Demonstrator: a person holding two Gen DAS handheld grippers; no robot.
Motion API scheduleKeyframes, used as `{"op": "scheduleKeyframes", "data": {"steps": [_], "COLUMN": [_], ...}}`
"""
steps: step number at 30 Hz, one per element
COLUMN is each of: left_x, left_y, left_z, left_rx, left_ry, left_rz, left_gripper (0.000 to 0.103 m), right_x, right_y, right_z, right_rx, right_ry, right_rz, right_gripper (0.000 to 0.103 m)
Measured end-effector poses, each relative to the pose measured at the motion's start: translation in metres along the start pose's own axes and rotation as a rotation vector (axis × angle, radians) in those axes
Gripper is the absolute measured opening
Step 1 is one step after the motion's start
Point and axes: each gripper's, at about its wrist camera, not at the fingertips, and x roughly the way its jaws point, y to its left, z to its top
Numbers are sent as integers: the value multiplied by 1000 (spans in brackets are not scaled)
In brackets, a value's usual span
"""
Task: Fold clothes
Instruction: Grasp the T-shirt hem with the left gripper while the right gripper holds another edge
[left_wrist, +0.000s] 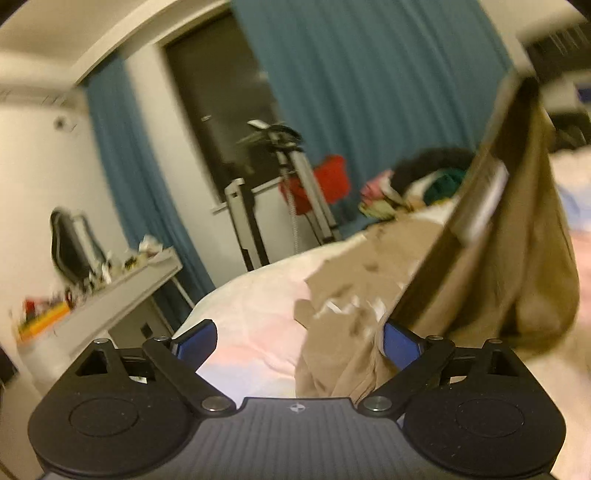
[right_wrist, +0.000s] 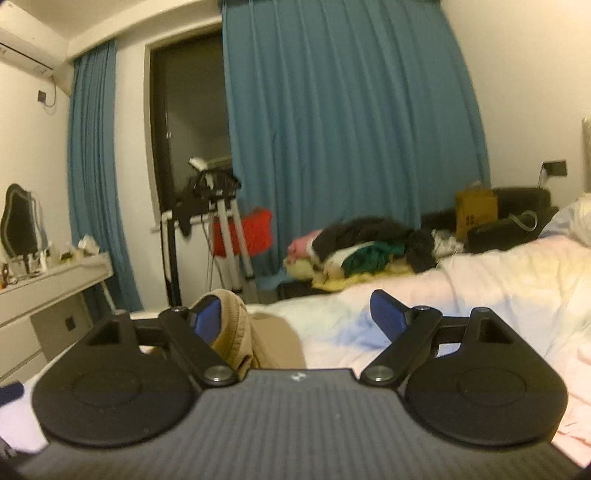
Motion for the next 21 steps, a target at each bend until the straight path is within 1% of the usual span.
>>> {"op": "scheduleKeyframes", "data": {"steps": [2,4,7,11,13,15,18,21], "left_x": [2,3,3,4,10,16,20,14], "left_y": [-10,-16,-20,-23,-20,-18,-3,18], "left_z": [-3,-7,-11,-14,-12,-11,-7,-2], "left_rx": [39,64,64,44,17,-9,-93,-197], "left_ry": [13,21,22,22,14,5,-18,-75], "left_rz": [-19,-41,-52,-71,-42,-10,20,59], "left_gripper": [97,97,97,97,97,98,99,99], "right_x": [-4,-5,-4,-7,-11,-11,-11,-12], "right_y": [-2,-6,-11,-12,-11,-10,-13,-15], "right_z": [3,5,5,6,6,6,6,6], "right_rx": [6,6,18,39,45,40,52,60], "right_ry": [-29,-40,-36,-38,-44,-46,-49,-51], "right_rz": [0,1,2,41,58,52,40,34], "right_gripper": [85,85,85,85,85,85,85,85]}}
